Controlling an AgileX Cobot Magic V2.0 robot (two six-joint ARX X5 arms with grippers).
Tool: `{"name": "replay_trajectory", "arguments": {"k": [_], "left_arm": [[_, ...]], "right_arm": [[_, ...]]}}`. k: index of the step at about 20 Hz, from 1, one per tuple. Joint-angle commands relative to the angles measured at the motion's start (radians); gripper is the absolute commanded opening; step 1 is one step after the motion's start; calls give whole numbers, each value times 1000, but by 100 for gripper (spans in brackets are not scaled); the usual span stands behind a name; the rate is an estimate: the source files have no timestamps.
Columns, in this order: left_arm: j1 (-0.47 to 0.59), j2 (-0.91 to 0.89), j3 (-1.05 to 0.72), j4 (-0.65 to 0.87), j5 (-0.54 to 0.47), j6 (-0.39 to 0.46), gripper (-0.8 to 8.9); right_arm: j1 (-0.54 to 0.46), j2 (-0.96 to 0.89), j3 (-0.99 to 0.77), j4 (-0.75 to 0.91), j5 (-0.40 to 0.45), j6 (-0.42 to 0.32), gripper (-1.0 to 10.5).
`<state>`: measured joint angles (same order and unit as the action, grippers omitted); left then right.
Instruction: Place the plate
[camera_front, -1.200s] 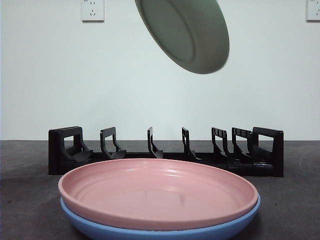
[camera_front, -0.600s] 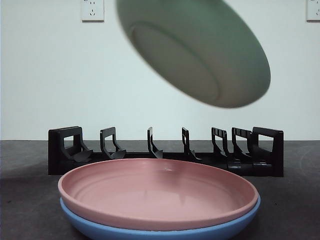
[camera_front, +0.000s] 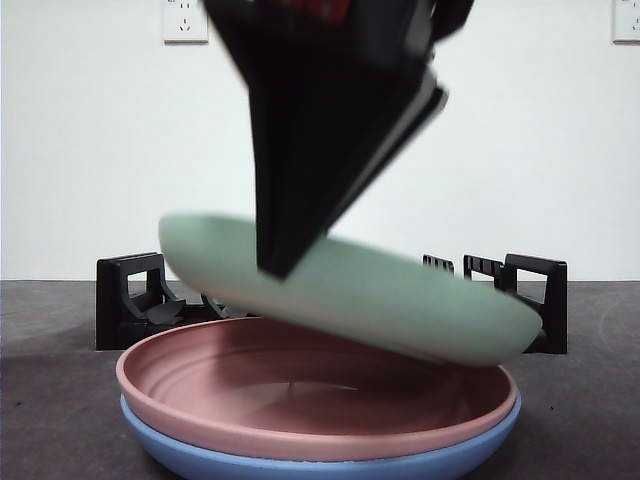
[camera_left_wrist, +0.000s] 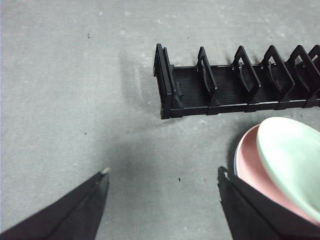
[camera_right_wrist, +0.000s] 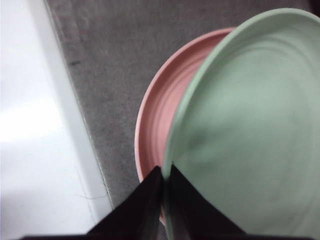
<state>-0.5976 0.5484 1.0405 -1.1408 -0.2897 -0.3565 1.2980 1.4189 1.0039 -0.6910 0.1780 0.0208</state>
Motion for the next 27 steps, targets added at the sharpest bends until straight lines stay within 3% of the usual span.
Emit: {"name": "replay_trajectory", "arguments": {"k": [1,10,15,20,22,24,27], "left_arm": [[-4,5,16,10,-6,-4,344],[-4,5,16,10,-6,-4,344],[-4,5,16,10,-6,-4,344],[-4,5,16,10,-6,-4,344],[-4,5,16,10,-6,-4,344],[-4,5,16,11,-6,-4,344],[-4,5,16,11,-6,-3,344]], "right_arm": [[16,49,4,11,8,-15,14],[49,131,4,30,-7,-14,17],[53,129,10,33,-23,7,221],[52,55,79,22,-19,24,224],[40,-13,98,-9,9,24,224],[0,-109,97,-62,102,32,224],[-142,-259,87,-130,183,31,224]]}}
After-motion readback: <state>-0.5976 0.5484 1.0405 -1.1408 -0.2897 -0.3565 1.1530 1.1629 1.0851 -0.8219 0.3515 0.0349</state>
